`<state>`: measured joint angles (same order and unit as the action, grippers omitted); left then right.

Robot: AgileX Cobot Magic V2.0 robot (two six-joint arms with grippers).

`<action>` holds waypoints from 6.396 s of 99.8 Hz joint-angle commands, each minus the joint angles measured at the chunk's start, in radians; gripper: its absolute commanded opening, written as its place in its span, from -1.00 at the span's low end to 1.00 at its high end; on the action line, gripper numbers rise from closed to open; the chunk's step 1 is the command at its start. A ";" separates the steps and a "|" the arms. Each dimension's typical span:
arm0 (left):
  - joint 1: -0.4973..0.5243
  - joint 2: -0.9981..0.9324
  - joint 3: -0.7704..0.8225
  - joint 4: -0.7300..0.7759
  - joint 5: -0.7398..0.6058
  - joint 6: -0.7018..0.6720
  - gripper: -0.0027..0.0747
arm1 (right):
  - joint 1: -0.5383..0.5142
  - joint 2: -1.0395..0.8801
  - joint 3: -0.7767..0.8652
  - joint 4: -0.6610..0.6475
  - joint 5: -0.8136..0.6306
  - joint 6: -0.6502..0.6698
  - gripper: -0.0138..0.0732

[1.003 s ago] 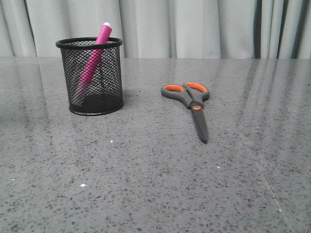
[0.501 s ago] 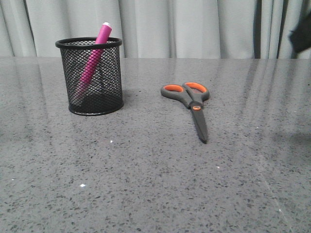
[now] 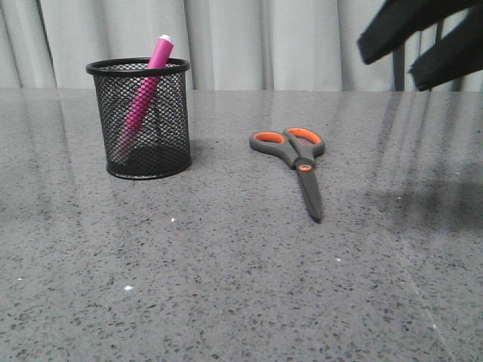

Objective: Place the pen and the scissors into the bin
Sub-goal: 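Move the right gripper down over the grey-and-orange scissors handles, then close the right gripper on the scissors handles and lift them, then carry the scissors with the right gripper over the mesh cup, blades down, then lower the scissors into the cup and open the right gripper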

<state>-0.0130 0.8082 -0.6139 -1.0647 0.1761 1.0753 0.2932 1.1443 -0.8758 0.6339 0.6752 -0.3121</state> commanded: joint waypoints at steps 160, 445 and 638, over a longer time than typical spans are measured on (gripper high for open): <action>0.002 -0.011 -0.029 -0.021 -0.056 -0.012 -0.99 | 0.216 0.573 -0.508 -0.620 0.103 0.546 0.19; 0.002 -0.011 -0.029 -0.021 -0.057 -0.012 -0.99 | 0.374 0.573 -0.154 -0.782 -1.451 0.534 -0.84; 0.002 -0.011 -0.029 -0.021 -0.076 -0.012 -0.99 | 0.340 0.612 -0.139 -0.939 -1.571 0.533 0.03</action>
<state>-0.0130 0.8082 -0.6139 -1.0665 0.1411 1.0753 0.6399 1.8020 -0.9937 -0.3014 -0.8059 0.2284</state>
